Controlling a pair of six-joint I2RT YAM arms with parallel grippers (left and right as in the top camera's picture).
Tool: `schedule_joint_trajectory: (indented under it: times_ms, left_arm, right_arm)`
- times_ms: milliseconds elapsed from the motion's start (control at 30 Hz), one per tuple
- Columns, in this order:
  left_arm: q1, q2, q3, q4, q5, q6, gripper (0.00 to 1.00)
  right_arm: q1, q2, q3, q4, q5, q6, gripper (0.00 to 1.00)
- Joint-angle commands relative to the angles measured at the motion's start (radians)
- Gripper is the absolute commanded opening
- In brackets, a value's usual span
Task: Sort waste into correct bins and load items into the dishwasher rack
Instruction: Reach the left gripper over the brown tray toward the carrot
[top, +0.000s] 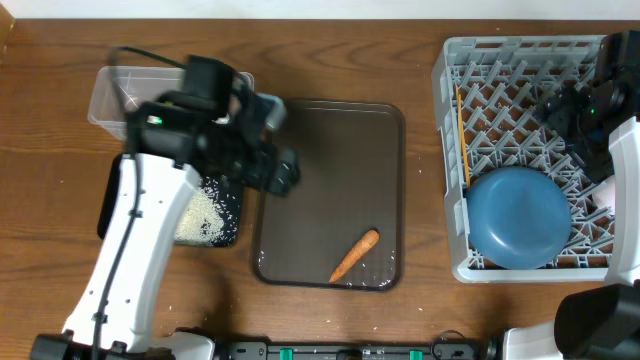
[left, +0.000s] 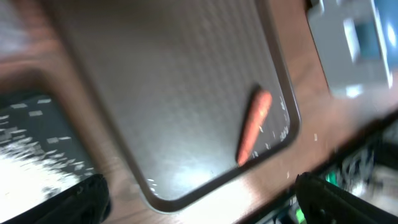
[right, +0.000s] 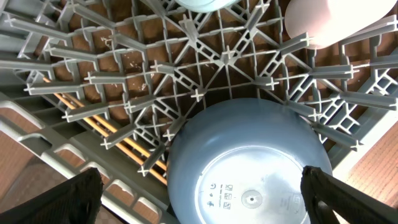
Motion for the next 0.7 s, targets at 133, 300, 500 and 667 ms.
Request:
schedule_joint_trajectory:
  times_ms: [133, 300, 500, 667]
  left_arm:
    - [-0.166, 0.015, -0.202, 0.130, 0.002, 0.066, 0.98]
    - [-0.268, 0.015, -0.329, 0.288, -0.026, 0.029, 1.00]
    - [-0.383, 0.051, -0.392, 0.424, -0.171, -0.090, 1.00]
    - [-0.453, 0.134, -0.392, 0.460, -0.217, -0.143, 1.00]
  right_arm:
    - [-0.003, -0.005, 0.001, -0.001, 0.015, -0.011, 0.99]
    - [-0.003, -0.005, 0.001, -0.001, 0.015, -0.011, 0.99]
    - [-0.003, -0.005, 0.001, -0.001, 0.015, -0.011, 0.99]
    - [-0.003, -0.005, 0.001, -0.001, 0.015, -0.011, 0.99]
